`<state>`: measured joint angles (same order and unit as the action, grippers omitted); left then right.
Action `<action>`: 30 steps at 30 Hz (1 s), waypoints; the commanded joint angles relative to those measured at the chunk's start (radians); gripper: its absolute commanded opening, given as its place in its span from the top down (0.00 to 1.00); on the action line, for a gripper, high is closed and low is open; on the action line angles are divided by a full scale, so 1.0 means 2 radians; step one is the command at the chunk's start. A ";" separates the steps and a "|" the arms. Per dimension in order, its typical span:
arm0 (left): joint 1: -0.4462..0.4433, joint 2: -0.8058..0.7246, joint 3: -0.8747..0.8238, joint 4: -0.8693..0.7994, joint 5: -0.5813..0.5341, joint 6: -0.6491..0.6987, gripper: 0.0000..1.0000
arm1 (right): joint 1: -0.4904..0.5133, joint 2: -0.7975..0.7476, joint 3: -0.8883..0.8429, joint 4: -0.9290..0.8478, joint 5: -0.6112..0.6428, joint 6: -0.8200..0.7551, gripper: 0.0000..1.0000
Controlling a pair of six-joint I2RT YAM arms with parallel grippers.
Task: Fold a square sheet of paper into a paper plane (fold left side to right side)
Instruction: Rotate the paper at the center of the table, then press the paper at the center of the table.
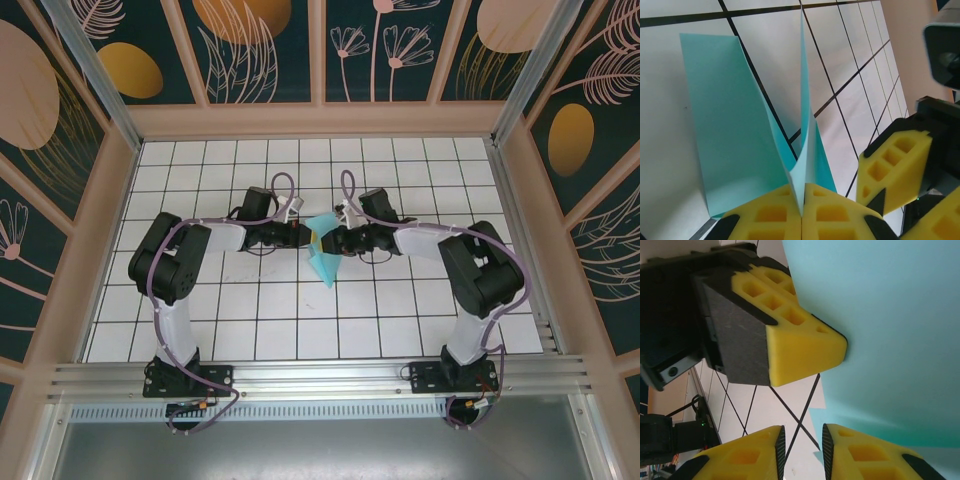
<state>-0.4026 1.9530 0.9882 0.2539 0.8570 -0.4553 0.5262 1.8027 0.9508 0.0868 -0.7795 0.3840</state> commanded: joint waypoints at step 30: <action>0.015 -0.156 -0.131 -0.053 -0.065 -0.068 0.76 | 0.018 0.040 0.021 0.018 0.011 0.009 0.75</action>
<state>-0.3485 1.6386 0.7563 0.1593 0.7231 -0.5381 0.5591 1.8862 0.9699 0.1028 -0.7673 0.4030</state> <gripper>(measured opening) 0.251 0.255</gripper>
